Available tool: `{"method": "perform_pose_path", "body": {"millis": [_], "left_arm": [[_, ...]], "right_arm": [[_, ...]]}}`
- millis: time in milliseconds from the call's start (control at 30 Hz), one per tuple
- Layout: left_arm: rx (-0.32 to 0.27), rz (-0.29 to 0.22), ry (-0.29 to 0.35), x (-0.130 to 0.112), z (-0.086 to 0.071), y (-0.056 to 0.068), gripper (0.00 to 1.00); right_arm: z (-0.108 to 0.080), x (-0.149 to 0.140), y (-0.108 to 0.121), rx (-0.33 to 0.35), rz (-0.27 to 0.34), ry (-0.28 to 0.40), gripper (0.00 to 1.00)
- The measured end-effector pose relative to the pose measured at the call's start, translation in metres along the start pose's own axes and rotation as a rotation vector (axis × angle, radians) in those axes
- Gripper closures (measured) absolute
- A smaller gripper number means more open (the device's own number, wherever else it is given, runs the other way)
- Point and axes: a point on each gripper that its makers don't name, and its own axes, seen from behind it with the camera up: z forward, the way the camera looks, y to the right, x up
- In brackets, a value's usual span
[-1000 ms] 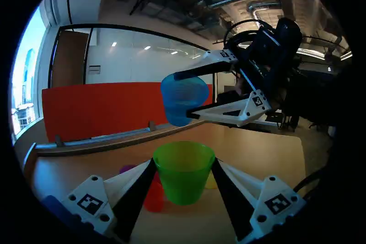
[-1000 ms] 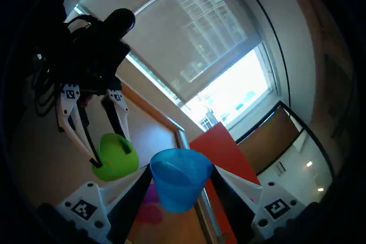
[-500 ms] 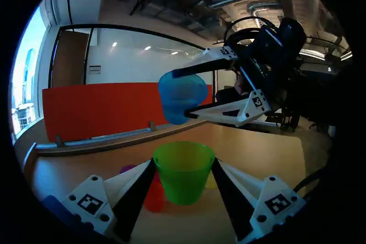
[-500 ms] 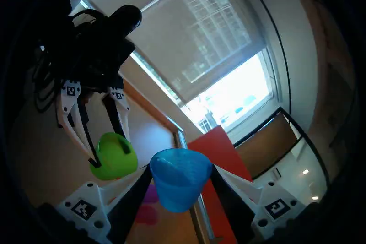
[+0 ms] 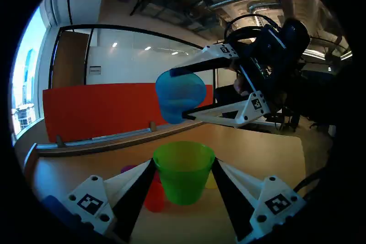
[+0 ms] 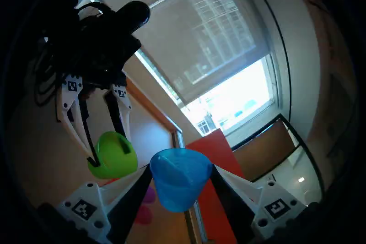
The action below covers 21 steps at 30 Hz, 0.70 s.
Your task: Pour water
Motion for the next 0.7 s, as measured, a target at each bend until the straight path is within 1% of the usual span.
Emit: {"method": "perform_pose_path", "body": {"millis": [700], "left_arm": [[0.004,-0.001,0.002,0.0001,-0.0003,-0.0020,0.13]], "right_arm": [[0.0065,0.0051,-0.0037,0.003,-0.073,0.004,0.08]]}}
